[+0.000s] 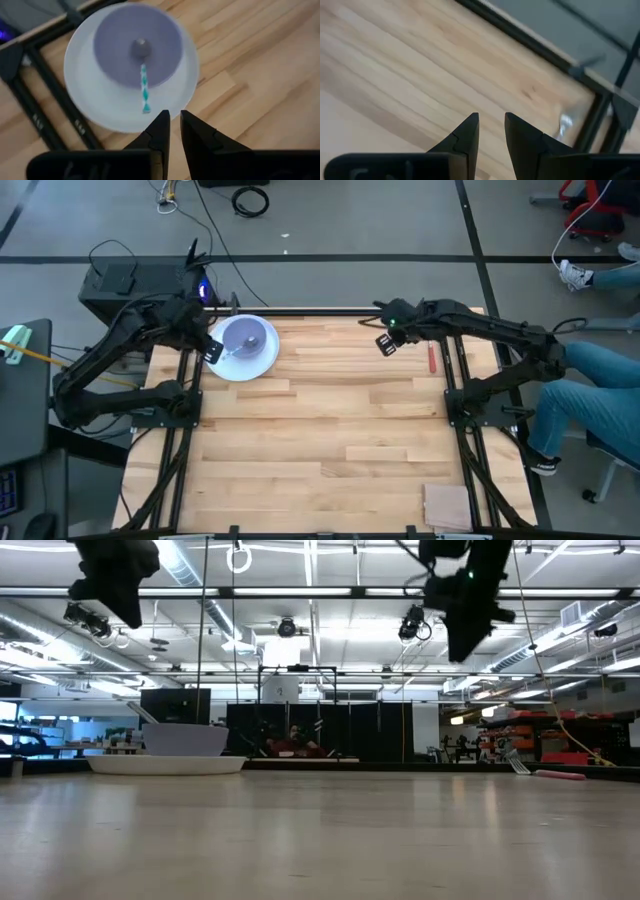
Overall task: Set table place
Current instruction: Put the silver spoon into the purple bowl
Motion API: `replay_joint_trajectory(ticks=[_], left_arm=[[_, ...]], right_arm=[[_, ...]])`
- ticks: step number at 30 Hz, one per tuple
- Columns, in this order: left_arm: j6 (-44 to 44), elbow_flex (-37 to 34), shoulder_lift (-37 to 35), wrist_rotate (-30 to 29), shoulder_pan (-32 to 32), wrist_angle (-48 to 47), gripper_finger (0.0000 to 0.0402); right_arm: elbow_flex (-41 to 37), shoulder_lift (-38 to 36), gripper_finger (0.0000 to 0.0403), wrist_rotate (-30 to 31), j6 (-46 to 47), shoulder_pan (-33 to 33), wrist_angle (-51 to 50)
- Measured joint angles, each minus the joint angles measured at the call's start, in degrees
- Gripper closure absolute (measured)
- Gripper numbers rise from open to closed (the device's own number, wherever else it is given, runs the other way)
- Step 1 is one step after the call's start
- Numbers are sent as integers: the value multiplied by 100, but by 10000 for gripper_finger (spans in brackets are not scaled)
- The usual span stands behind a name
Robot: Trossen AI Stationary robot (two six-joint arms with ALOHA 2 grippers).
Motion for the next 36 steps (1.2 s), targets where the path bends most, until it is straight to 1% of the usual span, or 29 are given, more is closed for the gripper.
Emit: replay_joint_trajectory(ticks=[4, 8, 13, 16, 20, 25, 31, 36], left_arm=[[133, 0, 10, -2, -290, 161, 352], [133, 0, 13, -2, -527, 372, 357], [142, 0, 13, -2, -708, 585, 357], [156, 0, 13, -2, -778, 634, 357], [167, -1, 13, -2, -839, 675, 361], [168, -2, 15, -2, -923, 704, 361], [167, -2, 17, -2, -1044, 720, 360], [166, -2, 17, -2, -1135, 720, 366]], right_arm=[[-428, -1, 302, -141, 177, -535, -43], [-919, -1, 302, -221, 411, -896, -41], [-1443, -1, 302, -244, 424, -1150, 51], [-1733, -3, 298, -229, 450, -1207, 334], [-2155, -3, 289, -275, 726, -1266, 680], [-2596, -6, 280, -285, 1131, -1547, 728], [-2979, -6, 281, -360, 1193, -1957, 964], [-3121, -6, 281, -375, 1308, -2262, 1076]])
